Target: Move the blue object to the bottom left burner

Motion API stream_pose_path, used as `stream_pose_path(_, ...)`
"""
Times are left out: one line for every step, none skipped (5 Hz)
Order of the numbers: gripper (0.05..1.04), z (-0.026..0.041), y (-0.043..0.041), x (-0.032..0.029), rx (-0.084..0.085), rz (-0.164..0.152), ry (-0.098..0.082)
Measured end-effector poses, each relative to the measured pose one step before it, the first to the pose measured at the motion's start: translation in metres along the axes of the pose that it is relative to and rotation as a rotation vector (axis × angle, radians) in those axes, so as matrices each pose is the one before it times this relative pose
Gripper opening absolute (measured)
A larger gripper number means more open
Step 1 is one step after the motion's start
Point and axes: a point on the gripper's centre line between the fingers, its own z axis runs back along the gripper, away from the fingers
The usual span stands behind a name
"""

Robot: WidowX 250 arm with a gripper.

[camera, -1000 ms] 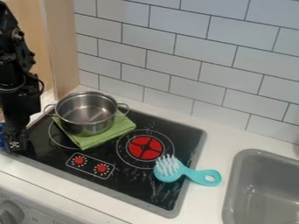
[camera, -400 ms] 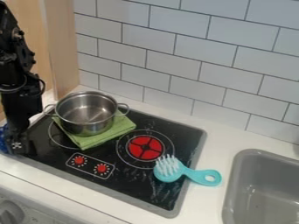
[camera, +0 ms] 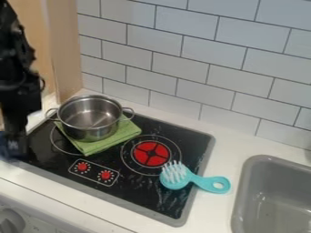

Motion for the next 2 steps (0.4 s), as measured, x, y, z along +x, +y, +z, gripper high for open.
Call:
stream_pose_path(0.999,0.02937,0.00463,-0.00431,0.0991,0.0007,-0.0107)
stream_pose_path(0.999,0.02001,0.00255,-0.00098,0.0745,-0.0250,-0.0447)
